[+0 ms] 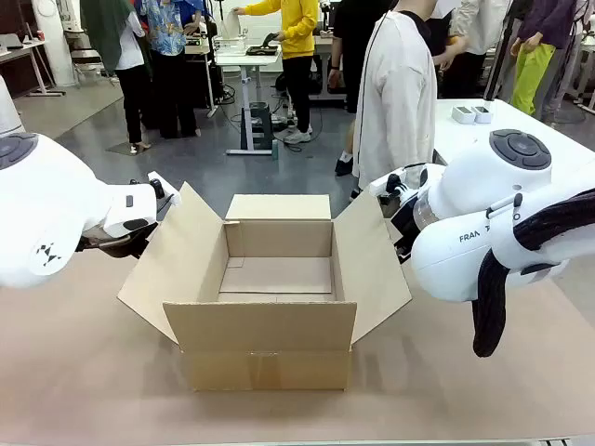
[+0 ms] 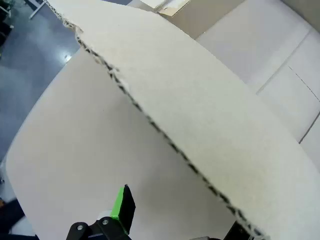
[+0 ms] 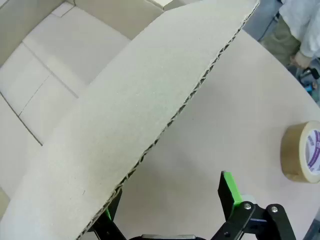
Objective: Wrap the clocks to prevent damage.
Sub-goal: Open the side flaps of the Package Box.
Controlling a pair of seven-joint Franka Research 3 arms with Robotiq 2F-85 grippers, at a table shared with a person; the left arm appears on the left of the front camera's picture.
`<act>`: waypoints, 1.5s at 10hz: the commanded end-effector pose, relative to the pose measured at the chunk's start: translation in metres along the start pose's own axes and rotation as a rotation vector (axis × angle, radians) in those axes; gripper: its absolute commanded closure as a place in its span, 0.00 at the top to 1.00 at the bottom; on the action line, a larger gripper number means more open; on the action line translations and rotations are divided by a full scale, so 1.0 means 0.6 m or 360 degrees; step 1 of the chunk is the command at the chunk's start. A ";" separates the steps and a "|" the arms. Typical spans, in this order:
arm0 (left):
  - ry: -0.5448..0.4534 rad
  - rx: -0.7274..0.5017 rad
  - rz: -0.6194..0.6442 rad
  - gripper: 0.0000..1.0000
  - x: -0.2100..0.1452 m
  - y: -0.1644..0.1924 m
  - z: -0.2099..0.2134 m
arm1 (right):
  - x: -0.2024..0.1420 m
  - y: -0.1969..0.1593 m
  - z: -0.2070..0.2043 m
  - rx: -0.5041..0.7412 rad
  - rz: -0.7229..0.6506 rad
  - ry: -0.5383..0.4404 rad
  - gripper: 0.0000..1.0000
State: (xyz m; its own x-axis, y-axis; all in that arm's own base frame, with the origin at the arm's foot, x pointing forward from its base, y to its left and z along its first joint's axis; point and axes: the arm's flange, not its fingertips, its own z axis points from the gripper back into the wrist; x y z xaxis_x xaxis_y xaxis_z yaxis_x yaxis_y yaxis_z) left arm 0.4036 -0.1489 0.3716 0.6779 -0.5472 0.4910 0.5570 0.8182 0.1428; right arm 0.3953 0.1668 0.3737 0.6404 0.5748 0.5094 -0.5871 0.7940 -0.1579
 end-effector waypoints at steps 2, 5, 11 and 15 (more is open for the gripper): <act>0.0000 0.0000 0.0000 1.00 0.000 0.000 0.000 | 0.000 0.000 0.000 0.0000 0.0000 0.0000 1.00; 0.0000 0.0000 0.0000 1.00 0.000 0.000 0.000 | 0.000 0.000 0.000 0.0000 0.0000 0.0000 1.00; 0.0000 0.0000 0.0000 1.00 0.000 0.000 0.000 | 0.000 0.000 0.000 0.0000 0.0000 0.0000 1.00; 0.0032 -0.0111 -0.0017 1.00 -0.022 0.067 0.099 | -0.008 -0.056 0.115 -0.0010 0.0053 0.0041 1.00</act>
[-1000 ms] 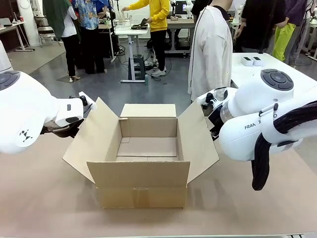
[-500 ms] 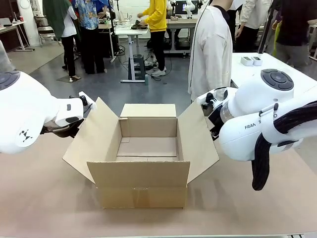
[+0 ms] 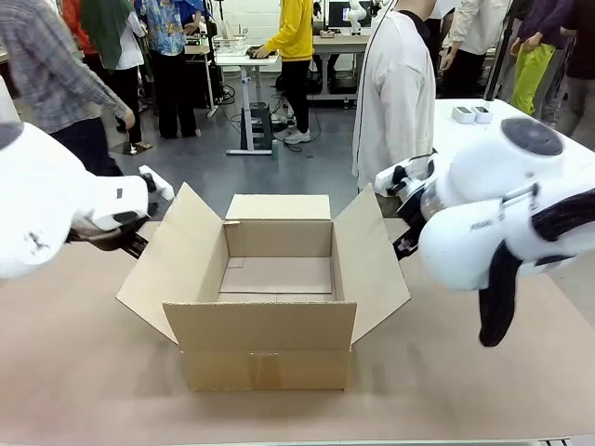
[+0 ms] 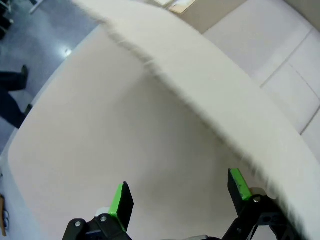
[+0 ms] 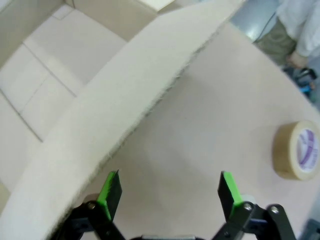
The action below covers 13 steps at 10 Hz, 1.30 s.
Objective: Wrap the clocks to prevent damage.
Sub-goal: Open the side flaps of the Package Box.
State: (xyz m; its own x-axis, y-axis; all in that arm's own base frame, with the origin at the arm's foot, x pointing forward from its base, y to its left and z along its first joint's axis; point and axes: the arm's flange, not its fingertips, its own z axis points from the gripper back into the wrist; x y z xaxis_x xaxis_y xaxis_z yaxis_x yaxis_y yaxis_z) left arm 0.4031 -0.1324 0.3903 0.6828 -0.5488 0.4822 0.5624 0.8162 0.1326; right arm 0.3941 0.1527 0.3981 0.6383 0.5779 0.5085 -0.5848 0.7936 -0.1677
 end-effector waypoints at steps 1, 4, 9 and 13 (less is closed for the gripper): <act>0.0013 -0.0137 -0.0033 1.00 -0.025 0.070 0.117 | -0.012 -0.044 0.134 -0.0036 0.0026 0.0047 1.00; 0.0068 -0.0107 -0.0186 1.00 -0.014 0.078 0.268 | -0.001 -0.001 0.299 -0.0168 -0.0009 0.0130 1.00; 0.0140 0.0240 -0.0116 1.00 -0.001 0.029 0.405 | 0.005 0.041 0.413 -0.0265 0.0010 0.0084 1.00; 0.0039 -0.0003 -0.0292 1.00 0.006 0.046 0.406 | 0.010 0.049 0.427 -0.0270 -0.0007 0.0096 1.00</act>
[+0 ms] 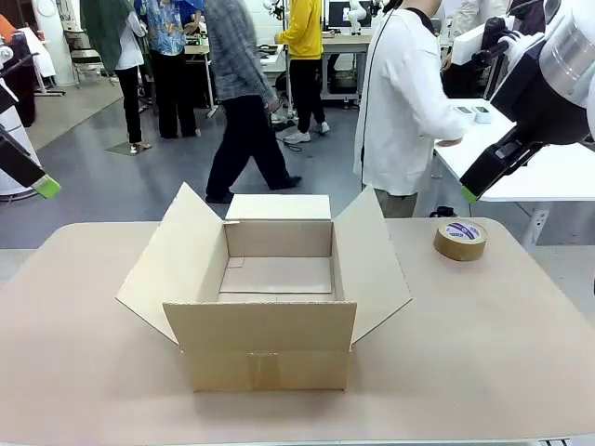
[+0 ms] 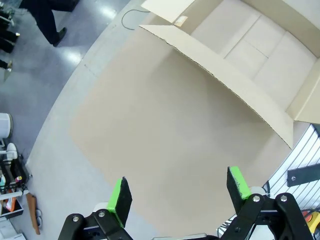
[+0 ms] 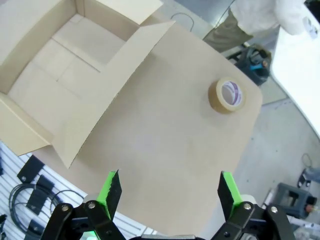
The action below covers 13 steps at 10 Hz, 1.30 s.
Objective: Wrap the clocks to prevent damage.
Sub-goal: Open the side flaps of the Package Box.
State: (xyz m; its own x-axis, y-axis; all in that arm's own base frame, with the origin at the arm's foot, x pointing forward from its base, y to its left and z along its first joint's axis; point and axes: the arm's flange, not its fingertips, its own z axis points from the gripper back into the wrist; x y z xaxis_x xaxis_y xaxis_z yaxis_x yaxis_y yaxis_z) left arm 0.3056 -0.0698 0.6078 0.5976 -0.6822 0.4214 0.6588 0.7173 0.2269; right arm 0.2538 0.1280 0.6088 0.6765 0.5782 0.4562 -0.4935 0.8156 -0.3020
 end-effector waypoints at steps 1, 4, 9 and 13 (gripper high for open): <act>0.0001 0.0012 0.0003 1.00 0.001 -0.002 0.003 | 0.000 -0.048 -0.008 0.0407 0.0094 -0.0060 1.00; -0.0381 -0.0445 -0.0302 1.00 -0.035 0.078 0.035 | -0.053 -0.208 0.023 0.1340 0.0210 -0.0546 1.00; -0.1134 -0.0863 -0.0471 1.00 -0.120 0.158 0.020 | -0.135 -0.318 -0.024 0.1568 0.0271 -0.0965 1.00; -0.1218 -0.1002 -0.0404 1.00 -0.184 0.216 0.009 | -0.151 -0.333 -0.040 0.1492 0.0263 -0.0903 1.00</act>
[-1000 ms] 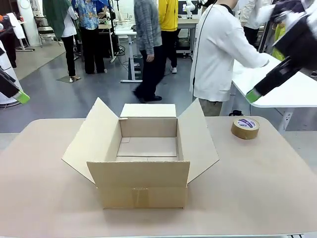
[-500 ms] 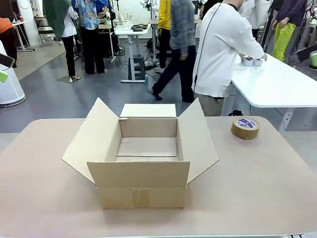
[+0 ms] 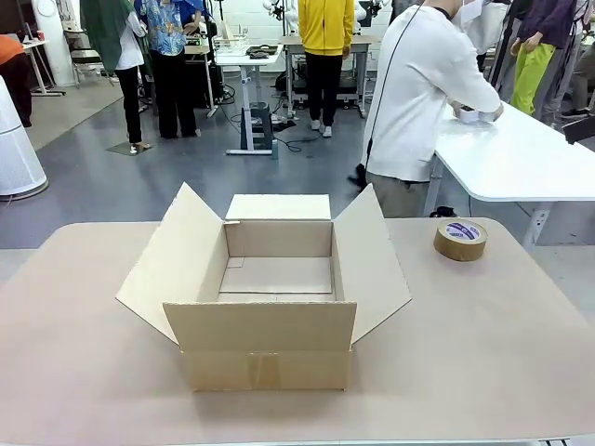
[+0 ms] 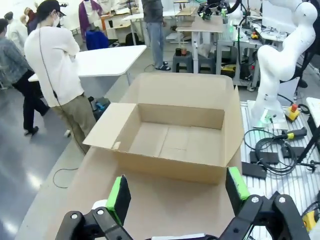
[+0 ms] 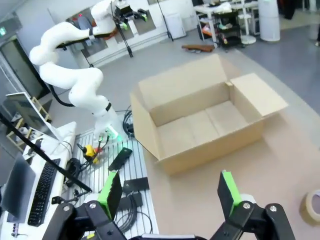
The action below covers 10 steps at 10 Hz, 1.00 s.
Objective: Wrap the clocks to prevent damage.
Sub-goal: Open the side flaps of the Package Box.
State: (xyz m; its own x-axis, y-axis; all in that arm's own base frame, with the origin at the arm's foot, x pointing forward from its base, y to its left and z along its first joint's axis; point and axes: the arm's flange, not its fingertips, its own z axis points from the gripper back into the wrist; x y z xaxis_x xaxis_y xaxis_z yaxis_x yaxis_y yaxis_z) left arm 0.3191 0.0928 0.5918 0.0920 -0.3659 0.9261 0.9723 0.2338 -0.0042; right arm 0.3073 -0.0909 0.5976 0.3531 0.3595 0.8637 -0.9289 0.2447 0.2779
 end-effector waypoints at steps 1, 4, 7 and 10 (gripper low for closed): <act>0.0041 -0.0071 0.0043 1.00 0.011 0.011 0.018 | 0.016 0.013 0.000 -0.0067 0.0066 0.0088 1.00; 0.0224 -0.0116 0.0111 0.73 0.032 0.020 0.009 | 0.025 0.020 -0.021 -0.0244 0.0147 0.0268 1.00; 0.0253 -0.0122 0.0098 0.00 0.040 0.026 0.007 | 0.029 0.021 -0.029 -0.0247 0.0198 0.0301 0.40; 0.0260 -0.0102 0.0088 0.00 0.039 0.017 0.006 | 0.025 0.020 -0.030 -0.0244 0.0199 0.0322 0.00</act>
State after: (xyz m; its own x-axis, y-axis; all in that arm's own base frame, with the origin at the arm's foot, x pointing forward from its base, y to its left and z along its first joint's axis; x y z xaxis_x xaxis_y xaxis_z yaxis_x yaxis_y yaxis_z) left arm 0.3311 0.0919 0.6145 0.2034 -0.5109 0.8352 0.9711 0.2140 -0.1055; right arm 0.3036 -0.0666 0.6142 0.2796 0.5457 0.7900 -0.9416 0.3167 0.1144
